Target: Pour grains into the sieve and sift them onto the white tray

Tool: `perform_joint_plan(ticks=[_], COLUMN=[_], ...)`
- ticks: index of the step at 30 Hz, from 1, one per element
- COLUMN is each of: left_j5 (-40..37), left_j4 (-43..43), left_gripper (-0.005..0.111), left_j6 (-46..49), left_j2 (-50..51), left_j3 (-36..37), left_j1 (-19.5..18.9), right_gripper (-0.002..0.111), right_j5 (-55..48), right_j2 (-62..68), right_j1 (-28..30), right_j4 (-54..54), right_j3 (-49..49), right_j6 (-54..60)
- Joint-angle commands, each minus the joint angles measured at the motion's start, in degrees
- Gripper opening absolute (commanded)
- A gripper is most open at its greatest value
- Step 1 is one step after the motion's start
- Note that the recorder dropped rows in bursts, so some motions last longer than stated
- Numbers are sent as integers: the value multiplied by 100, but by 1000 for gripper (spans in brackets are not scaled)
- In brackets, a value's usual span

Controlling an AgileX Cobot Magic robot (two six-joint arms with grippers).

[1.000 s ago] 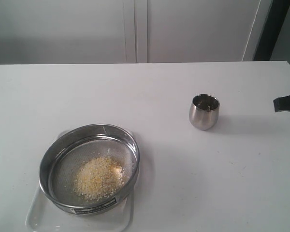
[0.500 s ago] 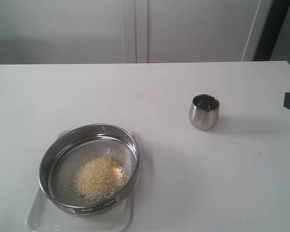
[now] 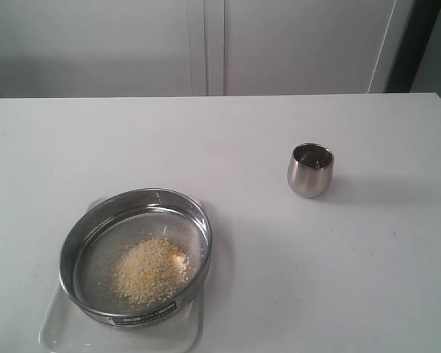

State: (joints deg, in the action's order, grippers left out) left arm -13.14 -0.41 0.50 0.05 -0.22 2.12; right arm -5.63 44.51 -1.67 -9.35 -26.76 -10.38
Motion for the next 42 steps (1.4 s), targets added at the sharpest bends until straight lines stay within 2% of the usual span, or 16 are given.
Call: perform_joint_plan(ticks=[1,5,13,17,21,27,36,42], left_j5=[290,689,1435,1905,2136,927,-1170,-1865], left_j4=[-224,-848,-848,-849,-848,-528,-722,-1465], left_gripper=[0,0,0,0,0,0,0,0], left_j6=[-211,-807,-1801,-2844,-2893,-2650,-589,595], left_j2=[-5,-5,-5,-5,-5,704,2780,3867], left_j3=[22,22,22,22,-131,-1003,-2631,-3565], left_j1=[30,30,30,30,30,30,30,30], right_gripper=[0,0,0,0,0,0,0,0], right_j5=[8,8,8,-6,-6,-7,-41,-41], right_j2=[-42,-42,-42,-42,-42,-42,-42,-42], right_j1=[35,35,35,35,35,35,35,35], right_j4=[-13,-13,-13,-13,-13,9,9,9], right_j3=[18,18,18,18,18,18,18,18], right_j6=[-28,-28,-28,-28,-28,-28,-28,-28])
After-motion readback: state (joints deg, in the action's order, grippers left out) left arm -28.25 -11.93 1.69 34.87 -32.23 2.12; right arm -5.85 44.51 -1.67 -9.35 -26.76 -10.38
